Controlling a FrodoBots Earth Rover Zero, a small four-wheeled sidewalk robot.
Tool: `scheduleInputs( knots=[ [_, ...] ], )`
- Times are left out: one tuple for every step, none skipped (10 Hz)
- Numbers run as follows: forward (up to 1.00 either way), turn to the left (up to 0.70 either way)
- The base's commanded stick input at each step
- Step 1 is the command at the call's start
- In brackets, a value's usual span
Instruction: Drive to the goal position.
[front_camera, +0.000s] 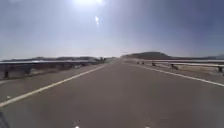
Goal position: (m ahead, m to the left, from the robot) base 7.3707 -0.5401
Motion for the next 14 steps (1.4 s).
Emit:
scheduleInputs(
  knots=[
    [1.0,0.0],
    [1.0,0.0],
    [1.0,0.0],
    [1.0,0.0],
    [1.0,0.0],
    [1.0,0.0],
    [1.0,0.0],
    [1.0,0.0],
    [1.0,0.0],
    [1.0,0.0],
    [1.0,0.0],
    [1.0,0.0],
    [1.0,0.0],
    [1.0,0.0]
  ],
)
